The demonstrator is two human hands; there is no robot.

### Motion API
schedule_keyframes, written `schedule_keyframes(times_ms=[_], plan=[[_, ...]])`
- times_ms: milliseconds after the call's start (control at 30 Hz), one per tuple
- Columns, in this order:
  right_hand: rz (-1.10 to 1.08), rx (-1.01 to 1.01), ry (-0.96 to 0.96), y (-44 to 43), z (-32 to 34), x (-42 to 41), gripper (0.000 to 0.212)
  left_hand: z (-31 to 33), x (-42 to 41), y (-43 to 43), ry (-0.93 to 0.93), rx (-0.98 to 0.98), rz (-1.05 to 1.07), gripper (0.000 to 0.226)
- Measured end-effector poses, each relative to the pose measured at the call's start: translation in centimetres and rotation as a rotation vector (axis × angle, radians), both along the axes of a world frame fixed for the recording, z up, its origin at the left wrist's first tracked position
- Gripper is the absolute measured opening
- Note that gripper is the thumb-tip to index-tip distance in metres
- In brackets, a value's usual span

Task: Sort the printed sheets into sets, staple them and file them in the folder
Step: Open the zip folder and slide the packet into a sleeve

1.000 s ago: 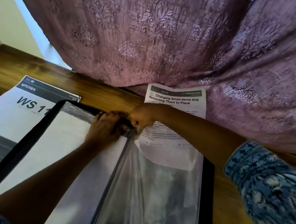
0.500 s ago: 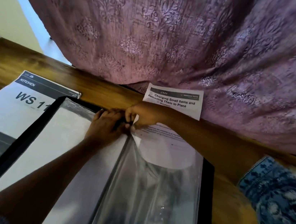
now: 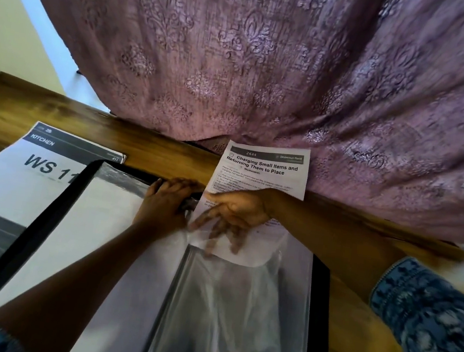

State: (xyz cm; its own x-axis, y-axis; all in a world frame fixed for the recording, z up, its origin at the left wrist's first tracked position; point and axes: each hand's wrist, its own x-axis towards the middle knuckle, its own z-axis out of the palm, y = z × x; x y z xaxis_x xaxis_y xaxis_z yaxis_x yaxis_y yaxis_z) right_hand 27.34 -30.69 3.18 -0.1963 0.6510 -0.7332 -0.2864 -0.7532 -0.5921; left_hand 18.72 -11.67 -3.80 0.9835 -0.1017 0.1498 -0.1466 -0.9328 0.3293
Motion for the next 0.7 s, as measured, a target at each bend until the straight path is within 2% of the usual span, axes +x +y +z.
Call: schedule_keyframes(times_ms=[67, 133, 200, 367, 467, 533, 633, 700], plan=[[0.139, -0.051, -0.105, 0.0, 0.1, -0.9, 0.057, 0.1, 0.0, -0.1, 0.011, -0.004, 0.013, 0.057], [0.190, -0.021, -0.318, -0.5, 0.5, -1.5, 0.036, 0.1, 0.1, -0.1, 0.012, -0.022, 0.019, 0.055], [0.197, 0.005, -0.464, -1.6, 0.6, -1.0, 0.033, -0.1, 0.2, 0.1, 0.005, -0.050, 0.005, 0.050], [0.152, -0.043, -0.367, -5.5, 1.7, 1.1, 0.022, 0.0, 0.1, 0.3, -0.042, -0.095, -0.172, 0.049], [0.157, -0.250, -0.405, -6.8, 2.1, 1.0, 0.019, 0.1, -0.2, 0.0, -0.047, -0.053, -0.276, 0.044], [0.175, -0.358, -0.512, -7.0, 2.1, 0.4, 0.028, 0.1, -0.4, 0.0, -0.021, -0.044, -0.281, 0.044], [0.069, -0.362, -0.669, -7.5, 2.3, -0.3, 0.037, 0.2, -0.2, -0.2, 0.009, -0.051, -0.230, 0.042], [0.084, -0.353, -0.813, -8.6, 2.9, -1.0, 0.041, 0.4, 0.0, -0.4, 0.059, -0.073, -0.190, 0.038]])
